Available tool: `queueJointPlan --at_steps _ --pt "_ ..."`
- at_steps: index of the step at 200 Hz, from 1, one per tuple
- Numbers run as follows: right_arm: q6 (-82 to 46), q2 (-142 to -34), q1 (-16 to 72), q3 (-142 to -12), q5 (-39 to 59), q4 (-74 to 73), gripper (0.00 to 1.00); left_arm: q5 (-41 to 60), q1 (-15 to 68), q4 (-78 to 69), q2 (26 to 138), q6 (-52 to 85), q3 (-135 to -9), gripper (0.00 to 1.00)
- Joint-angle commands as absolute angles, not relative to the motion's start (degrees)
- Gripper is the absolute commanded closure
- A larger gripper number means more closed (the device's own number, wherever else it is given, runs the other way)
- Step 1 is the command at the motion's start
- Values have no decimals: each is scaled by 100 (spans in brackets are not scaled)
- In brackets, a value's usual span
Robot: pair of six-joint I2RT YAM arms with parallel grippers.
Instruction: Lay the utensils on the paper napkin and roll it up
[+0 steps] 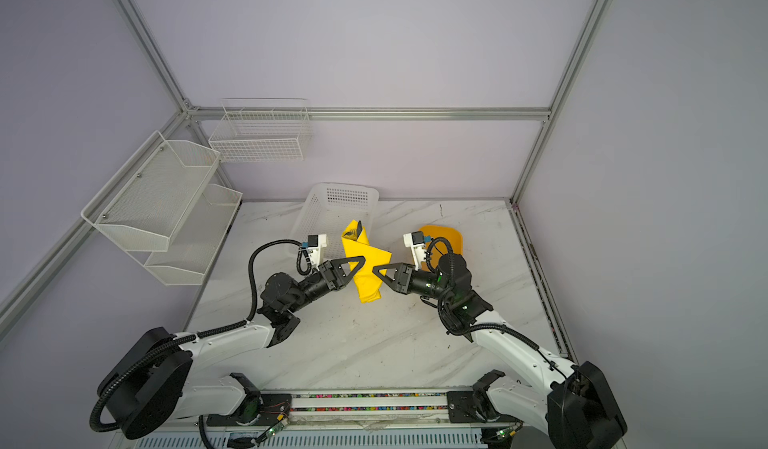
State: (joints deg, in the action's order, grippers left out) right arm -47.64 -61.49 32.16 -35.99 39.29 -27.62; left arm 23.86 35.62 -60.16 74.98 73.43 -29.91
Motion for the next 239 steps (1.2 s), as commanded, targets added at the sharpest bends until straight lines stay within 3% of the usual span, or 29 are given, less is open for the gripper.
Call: queueJointPlan --at_steps 1,51,106,155,239 --pt "-4649 -5850 3172 -3686 3564 -2310 74 2264 3531 -6330 7230 7226 -3105 90" --pt "-4293 -5621 3164 -4120 3468 -1525 70 2189 3527 -6337 7256 7216 -3103 91" --pt "-3922 -5066 3165 -4641 2620 -459 68 2083 3532 -6328 7236 7200 -3059 92" --pt "-3743 -5548 3223 -5132 4024 -659 75 2078 3524 -6318 7243 7198 -3076 92" --pt "-3070 -6410 3848 -5886 2753 762 74 2090 3525 -6253 7135 7199 -3063 93"
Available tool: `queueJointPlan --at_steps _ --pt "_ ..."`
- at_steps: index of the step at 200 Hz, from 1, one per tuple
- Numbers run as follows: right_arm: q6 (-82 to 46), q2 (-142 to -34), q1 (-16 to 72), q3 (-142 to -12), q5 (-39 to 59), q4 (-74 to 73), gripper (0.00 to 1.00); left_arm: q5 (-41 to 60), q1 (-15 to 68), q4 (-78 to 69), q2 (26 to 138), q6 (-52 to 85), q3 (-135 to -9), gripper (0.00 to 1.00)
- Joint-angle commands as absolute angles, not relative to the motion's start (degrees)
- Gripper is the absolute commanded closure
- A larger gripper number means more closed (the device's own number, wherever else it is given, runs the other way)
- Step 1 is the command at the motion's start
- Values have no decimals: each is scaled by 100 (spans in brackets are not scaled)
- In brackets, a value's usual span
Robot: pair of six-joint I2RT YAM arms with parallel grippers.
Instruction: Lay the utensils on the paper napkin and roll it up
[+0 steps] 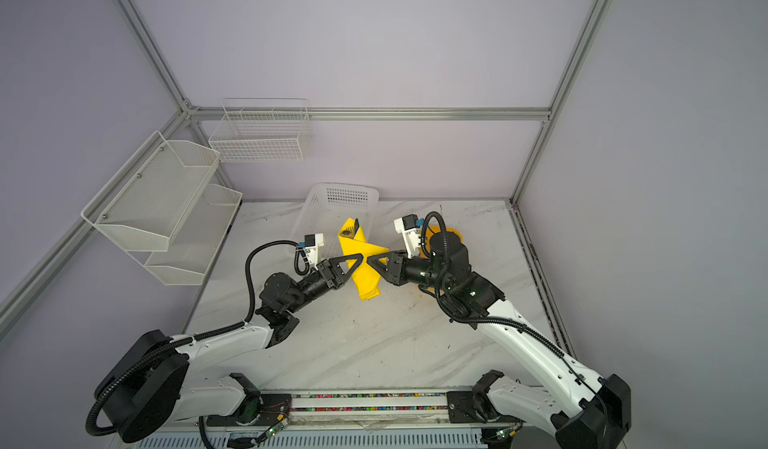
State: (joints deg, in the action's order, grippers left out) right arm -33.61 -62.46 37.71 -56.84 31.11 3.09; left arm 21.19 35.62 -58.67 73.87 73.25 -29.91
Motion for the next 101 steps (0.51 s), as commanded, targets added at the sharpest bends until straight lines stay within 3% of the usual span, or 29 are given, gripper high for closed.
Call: queueJointPlan --at_steps 1,39,101 --pt "-3064 -6418 3849 -5887 2743 768 74 2091 3529 -6251 7136 7203 -3061 93" --pt "-3032 -6512 3876 -5922 2591 820 71 2096 3532 -6240 7105 7207 -3080 93" --pt "-3138 -6573 3885 -5753 3191 466 68 2120 3533 -6248 7134 7224 -3103 93"
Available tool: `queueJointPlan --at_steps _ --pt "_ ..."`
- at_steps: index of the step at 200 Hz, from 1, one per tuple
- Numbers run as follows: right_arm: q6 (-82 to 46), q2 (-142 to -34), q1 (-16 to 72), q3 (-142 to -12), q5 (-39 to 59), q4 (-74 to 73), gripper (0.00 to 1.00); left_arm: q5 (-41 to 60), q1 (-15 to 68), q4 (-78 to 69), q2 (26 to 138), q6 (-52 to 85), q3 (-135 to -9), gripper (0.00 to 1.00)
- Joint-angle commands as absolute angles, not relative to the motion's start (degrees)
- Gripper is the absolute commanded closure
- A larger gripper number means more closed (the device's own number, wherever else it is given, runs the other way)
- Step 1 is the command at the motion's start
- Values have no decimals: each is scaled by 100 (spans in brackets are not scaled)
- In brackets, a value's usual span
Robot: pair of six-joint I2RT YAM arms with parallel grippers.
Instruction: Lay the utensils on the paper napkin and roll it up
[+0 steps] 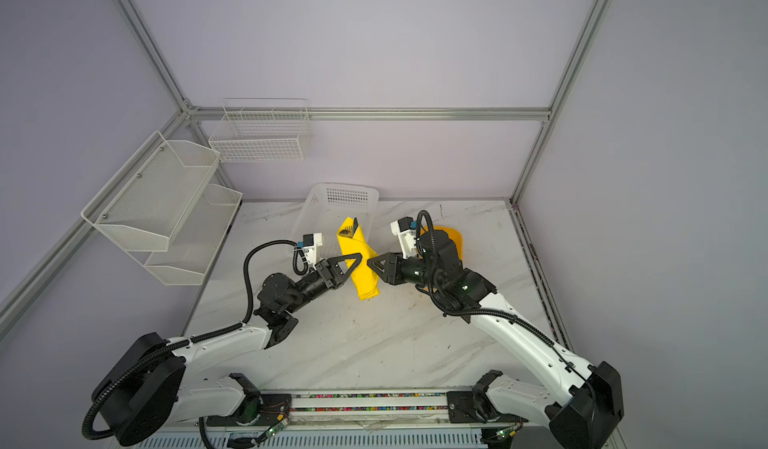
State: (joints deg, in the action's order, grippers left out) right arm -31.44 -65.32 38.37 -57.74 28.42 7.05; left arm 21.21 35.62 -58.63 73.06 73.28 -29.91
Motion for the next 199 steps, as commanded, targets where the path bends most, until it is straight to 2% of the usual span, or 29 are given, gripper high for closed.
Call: queueJointPlan --at_steps 1,90,199 --pt "-3138 -6574 3885 -5751 3204 457 67 2124 3533 -6249 7131 7224 -3103 93" --pt "-3111 -6804 3884 -5698 3707 320 65 2153 3532 -6230 7101 7225 -3120 93" --pt "-3294 -7022 3885 -5527 4464 -266 67 2191 3528 -6239 7079 7229 -3146 93"
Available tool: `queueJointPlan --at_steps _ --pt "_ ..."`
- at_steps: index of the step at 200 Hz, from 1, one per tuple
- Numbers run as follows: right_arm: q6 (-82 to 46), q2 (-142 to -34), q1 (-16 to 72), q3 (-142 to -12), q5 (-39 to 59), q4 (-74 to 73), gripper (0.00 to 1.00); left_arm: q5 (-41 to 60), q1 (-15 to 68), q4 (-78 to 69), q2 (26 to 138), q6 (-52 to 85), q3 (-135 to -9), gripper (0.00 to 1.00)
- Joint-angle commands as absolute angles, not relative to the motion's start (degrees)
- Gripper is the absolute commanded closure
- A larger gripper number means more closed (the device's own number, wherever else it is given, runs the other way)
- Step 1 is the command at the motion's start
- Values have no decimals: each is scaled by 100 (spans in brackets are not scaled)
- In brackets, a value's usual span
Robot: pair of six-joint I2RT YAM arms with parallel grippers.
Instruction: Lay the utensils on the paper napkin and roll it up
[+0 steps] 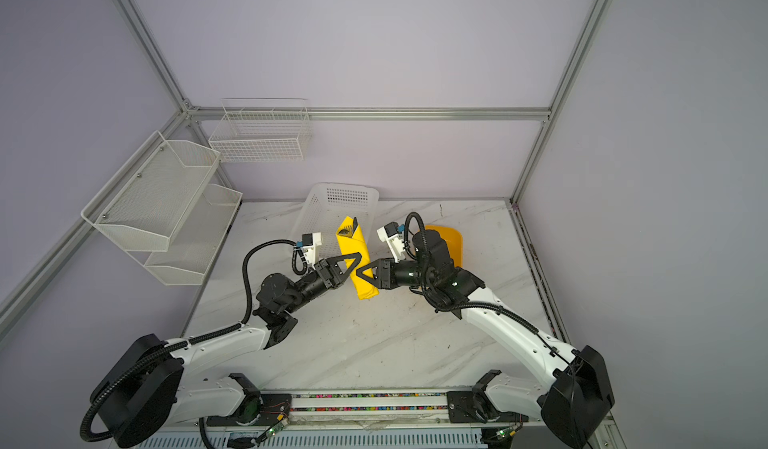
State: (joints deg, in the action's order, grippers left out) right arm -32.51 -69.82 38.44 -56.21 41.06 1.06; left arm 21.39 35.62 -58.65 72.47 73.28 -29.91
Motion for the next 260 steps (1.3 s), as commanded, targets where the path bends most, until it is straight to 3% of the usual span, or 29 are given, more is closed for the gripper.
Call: queueJointPlan --at_steps 1,135,170,188,260 --pt "-3295 -7022 3885 -5527 4473 -273 67 2194 3531 -6240 7077 7227 -3146 93" --pt "-3462 -6910 3885 -5389 4789 -708 84 2176 3533 -6118 7078 7155 -3129 89" --pt "-3471 -6812 3885 -5361 4670 -721 88 2114 3533 -5817 6945 7021 -3121 77" --pt "-3489 -6755 3885 -5335 4567 -740 89 2045 3533 -5494 6793 6895 -3112 61" --pt "-3592 -6706 3875 -5274 4584 -952 89 2184 3524 -5050 6513 6605 -3025 27"
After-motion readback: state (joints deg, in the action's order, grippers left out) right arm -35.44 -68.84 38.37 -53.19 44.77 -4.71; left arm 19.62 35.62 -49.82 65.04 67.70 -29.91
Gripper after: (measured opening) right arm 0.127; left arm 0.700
